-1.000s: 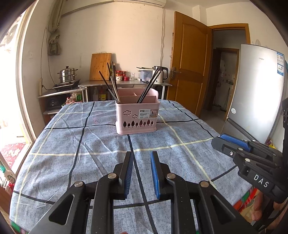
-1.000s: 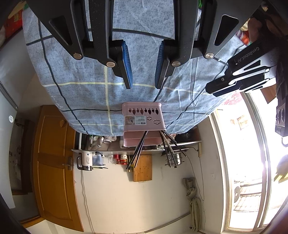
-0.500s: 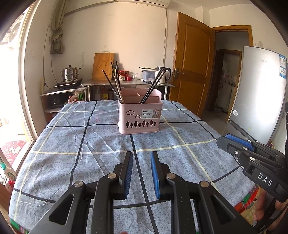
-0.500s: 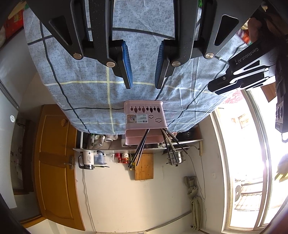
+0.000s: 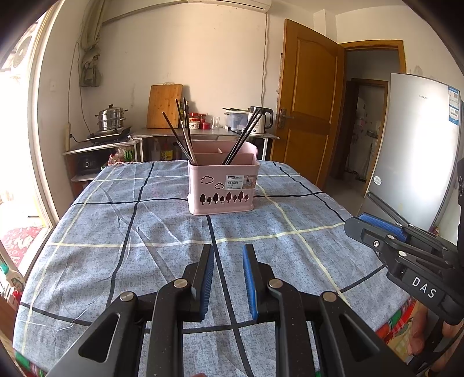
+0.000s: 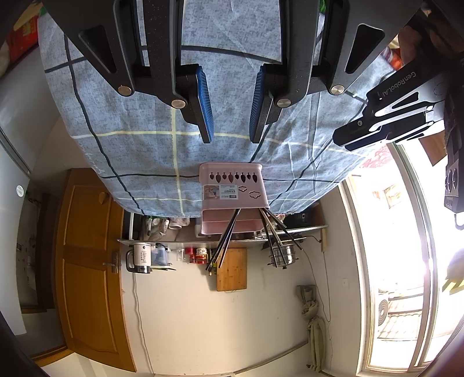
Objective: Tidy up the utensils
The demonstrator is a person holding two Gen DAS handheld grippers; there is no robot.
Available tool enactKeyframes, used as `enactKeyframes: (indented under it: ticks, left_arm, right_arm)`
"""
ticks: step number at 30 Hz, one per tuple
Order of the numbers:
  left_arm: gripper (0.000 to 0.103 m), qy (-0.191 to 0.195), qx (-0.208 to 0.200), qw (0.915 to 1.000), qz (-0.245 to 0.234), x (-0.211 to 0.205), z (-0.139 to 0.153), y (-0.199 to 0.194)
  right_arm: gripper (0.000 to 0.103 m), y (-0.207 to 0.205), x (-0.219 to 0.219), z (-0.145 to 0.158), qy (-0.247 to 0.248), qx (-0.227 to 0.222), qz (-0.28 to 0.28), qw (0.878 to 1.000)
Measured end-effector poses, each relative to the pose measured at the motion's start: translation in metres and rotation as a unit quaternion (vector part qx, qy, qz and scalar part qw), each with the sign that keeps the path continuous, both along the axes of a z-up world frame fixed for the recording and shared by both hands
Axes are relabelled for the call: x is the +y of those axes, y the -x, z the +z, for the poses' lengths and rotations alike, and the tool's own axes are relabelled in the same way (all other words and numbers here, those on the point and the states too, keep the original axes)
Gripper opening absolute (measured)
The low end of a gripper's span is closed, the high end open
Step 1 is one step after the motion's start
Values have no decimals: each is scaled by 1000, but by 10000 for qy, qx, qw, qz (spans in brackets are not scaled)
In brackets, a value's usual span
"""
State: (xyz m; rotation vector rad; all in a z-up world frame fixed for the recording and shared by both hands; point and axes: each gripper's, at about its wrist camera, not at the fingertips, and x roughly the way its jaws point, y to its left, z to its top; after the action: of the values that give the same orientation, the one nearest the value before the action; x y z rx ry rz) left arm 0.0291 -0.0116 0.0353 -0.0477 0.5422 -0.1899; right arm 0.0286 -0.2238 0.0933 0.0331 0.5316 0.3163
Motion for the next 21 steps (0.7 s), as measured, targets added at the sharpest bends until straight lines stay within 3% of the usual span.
enactKeyframes:
  ticks: [21]
  left_arm:
    - [20, 21, 12, 10000, 23, -2, -2, 4]
  right_arm:
    - [26, 0, 3, -1, 12, 53, 21, 10000]
